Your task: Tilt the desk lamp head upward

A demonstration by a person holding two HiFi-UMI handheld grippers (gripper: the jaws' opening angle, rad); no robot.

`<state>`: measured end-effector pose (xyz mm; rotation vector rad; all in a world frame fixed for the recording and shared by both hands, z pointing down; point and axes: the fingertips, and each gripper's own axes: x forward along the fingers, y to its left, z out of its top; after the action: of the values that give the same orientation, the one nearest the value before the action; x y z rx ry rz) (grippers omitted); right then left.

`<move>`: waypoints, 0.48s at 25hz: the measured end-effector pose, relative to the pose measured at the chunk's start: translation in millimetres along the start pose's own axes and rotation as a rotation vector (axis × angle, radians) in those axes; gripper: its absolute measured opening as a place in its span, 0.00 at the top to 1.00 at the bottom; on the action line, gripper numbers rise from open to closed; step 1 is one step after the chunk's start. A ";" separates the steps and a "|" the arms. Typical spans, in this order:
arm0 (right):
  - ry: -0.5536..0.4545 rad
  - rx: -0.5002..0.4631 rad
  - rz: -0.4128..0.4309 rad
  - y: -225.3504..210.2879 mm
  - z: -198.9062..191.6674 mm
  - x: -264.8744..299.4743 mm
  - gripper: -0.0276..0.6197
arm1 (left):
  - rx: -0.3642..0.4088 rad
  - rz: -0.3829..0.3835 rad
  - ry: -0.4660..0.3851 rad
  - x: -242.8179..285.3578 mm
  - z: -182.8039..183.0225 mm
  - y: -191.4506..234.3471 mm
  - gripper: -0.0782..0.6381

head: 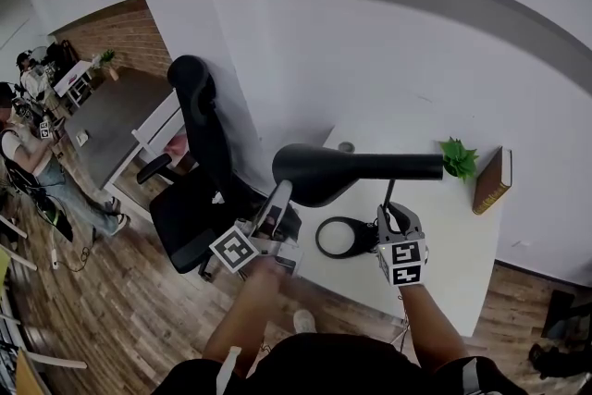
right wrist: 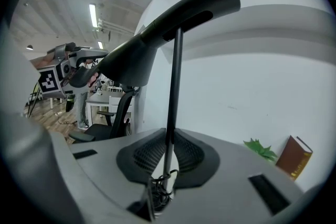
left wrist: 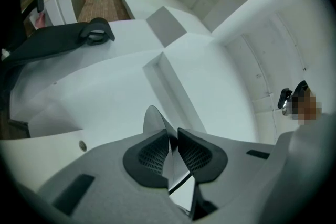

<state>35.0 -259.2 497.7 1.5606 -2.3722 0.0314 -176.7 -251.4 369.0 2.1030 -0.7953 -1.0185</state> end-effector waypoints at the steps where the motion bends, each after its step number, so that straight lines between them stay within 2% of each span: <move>1: 0.001 -0.001 0.000 0.2 0.0 0.1 0.89 | 0.013 -0.006 -0.005 1.6 3.4 -3.2 0.82; 5: 0.004 -0.008 0.003 0.4 0.3 0.8 0.89 | 0.092 -0.036 -0.014 10.5 18.9 -18.9 0.83; 12: 0.002 -0.018 -0.006 2.1 0.4 -0.2 0.89 | 0.333 -0.025 -0.003 24.5 41.3 -49.0 0.83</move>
<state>33.1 -258.2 497.5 1.5581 -2.3597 0.0099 -187.0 -252.6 301.3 2.3950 -0.9989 -0.9546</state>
